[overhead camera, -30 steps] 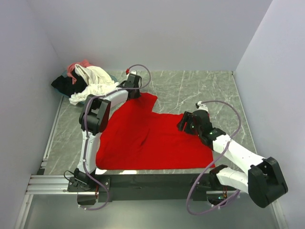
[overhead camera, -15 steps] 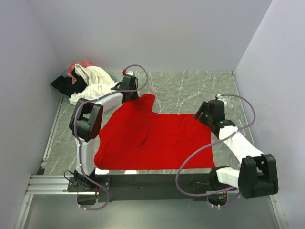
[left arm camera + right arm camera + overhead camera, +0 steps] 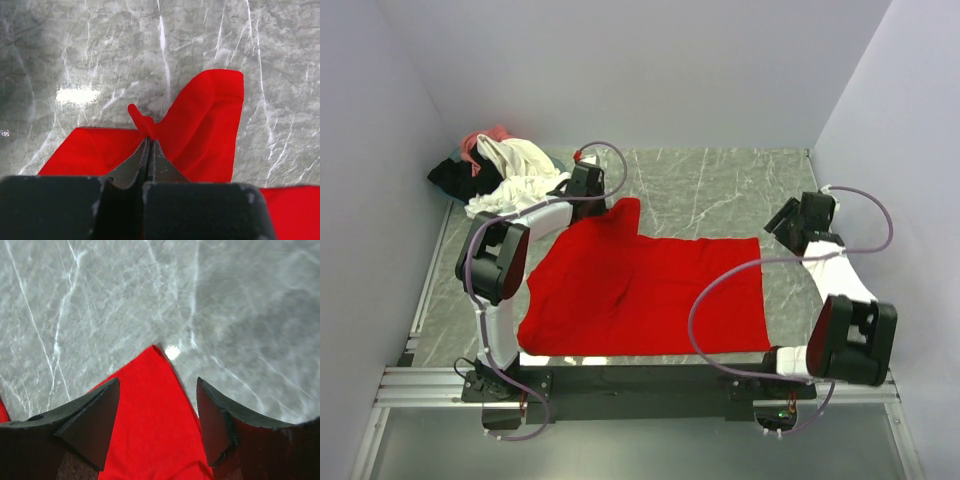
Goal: Fold and stack the t-shirts
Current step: Fold the tshirt
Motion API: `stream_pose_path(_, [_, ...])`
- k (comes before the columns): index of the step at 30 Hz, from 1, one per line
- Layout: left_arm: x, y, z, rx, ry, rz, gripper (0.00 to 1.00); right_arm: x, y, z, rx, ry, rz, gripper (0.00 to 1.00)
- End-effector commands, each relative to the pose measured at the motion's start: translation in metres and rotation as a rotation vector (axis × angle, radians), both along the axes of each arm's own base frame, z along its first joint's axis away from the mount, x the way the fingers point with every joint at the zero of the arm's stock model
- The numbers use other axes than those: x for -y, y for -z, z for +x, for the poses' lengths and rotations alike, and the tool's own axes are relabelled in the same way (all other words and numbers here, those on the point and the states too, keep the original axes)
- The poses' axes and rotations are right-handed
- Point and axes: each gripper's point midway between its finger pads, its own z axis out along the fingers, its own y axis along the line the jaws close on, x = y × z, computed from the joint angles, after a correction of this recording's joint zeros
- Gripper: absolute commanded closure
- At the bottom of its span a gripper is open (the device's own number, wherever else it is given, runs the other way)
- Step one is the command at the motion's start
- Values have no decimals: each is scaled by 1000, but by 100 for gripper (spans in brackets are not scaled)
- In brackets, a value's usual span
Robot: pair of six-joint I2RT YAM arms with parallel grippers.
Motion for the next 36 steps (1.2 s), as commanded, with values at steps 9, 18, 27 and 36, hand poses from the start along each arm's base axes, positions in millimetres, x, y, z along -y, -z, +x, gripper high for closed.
stream_pose_path(9, [-16, -29, 9, 75, -13, -58, 99, -17, 44, 47, -96, -78, 139, 36])
stream_pose_path(18, [-24, -28, 9, 70, -25, -76, 99, -17, 61, 57, -121, -61, 155, 37])
stream_pose_path(27, [-26, -27, 7, 66, -26, -78, 99, -28, 77, 60, -151, -74, 171, 41])
stream_pose_path(36, [-26, -30, 6, 70, -25, -86, 99, -26, 79, 57, -172, -76, 152, 53])
